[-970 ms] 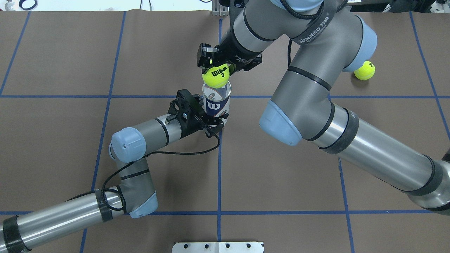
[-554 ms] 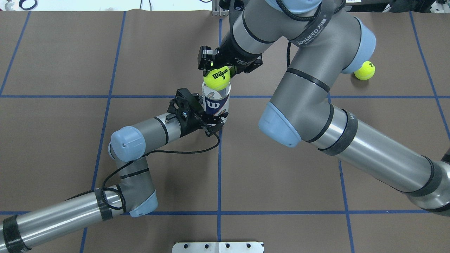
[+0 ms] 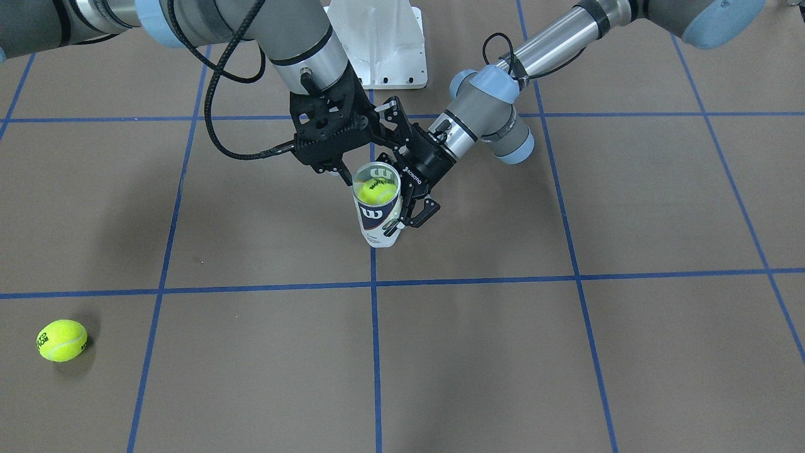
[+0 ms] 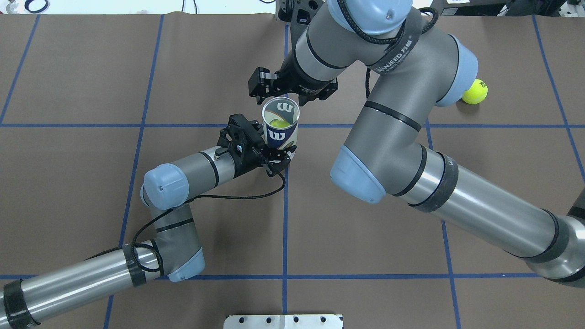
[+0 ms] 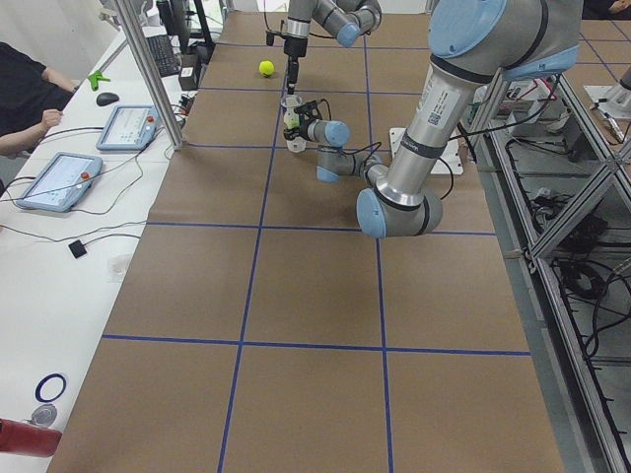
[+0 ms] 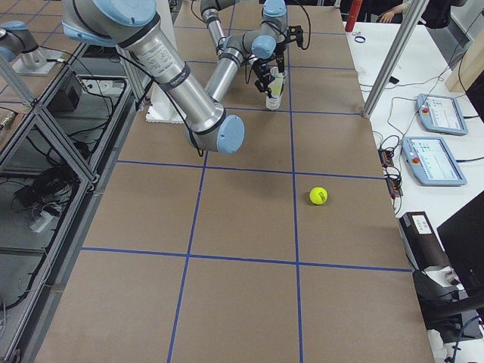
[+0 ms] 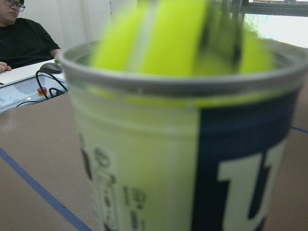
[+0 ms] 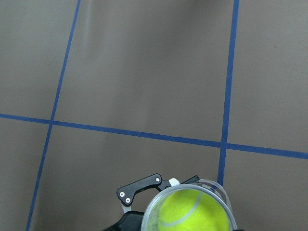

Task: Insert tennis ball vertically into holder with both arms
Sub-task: 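Lower the ball into the can's opening and open the right gripper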

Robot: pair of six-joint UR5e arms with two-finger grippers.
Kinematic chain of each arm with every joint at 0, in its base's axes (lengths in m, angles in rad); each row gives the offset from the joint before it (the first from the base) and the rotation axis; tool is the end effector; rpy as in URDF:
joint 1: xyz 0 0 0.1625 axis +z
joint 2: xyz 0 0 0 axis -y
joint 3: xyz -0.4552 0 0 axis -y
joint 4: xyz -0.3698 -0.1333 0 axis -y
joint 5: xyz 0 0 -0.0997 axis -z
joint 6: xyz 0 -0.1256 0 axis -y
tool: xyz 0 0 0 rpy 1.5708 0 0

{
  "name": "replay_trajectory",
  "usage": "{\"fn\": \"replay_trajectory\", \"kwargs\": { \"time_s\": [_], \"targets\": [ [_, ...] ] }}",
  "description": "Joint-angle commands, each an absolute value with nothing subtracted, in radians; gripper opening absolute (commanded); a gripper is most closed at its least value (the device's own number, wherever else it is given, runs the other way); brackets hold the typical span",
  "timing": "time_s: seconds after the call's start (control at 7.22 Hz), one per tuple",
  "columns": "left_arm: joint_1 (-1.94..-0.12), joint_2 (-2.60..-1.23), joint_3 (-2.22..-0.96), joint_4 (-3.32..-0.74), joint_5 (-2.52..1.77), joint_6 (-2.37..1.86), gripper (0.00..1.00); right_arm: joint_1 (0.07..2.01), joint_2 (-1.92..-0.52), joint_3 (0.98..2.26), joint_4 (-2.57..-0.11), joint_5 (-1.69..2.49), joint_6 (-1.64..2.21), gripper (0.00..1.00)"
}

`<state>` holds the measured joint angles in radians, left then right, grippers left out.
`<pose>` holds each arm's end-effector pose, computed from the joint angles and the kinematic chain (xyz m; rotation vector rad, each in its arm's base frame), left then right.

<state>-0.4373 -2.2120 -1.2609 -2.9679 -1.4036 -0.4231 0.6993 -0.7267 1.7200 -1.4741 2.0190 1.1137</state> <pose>0.5948 -0.4483 0.2891 1.3239 1.1308 0.3791 -0.4762 -0.5036 0.1191 0.2474 -1.1138 -0.0288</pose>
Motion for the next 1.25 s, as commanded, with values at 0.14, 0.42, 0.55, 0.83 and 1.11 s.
{"fn": "replay_trajectory", "kwargs": {
  "time_s": [0.14,0.42,0.55,0.83,1.11],
  "targets": [
    [-0.443,-2.212,-1.261,-2.962,-1.405,-0.422,0.77,0.701,-0.724,1.73,-1.474,2.02,1.114,0.98],
    [-0.443,-2.212,-1.261,-2.959,-1.405,-0.42,0.88,0.707,-0.727,1.733,-1.474,2.022,1.114,0.98],
    [-0.443,-2.21,-1.261,-2.959,-1.405,-0.417,0.88,0.707,-0.727,1.736,-1.48,2.022,1.114,0.98],
    [-0.443,-2.21,-1.261,-2.959,-1.404,-0.416,0.88,0.707,-0.727,1.736,-1.48,2.022,1.114,0.98],
    [-0.445,-2.21,-1.261,-2.959,-1.404,-0.414,0.98,0.709,-0.727,1.736,-1.48,2.022,1.114,0.98]
  ]
}}
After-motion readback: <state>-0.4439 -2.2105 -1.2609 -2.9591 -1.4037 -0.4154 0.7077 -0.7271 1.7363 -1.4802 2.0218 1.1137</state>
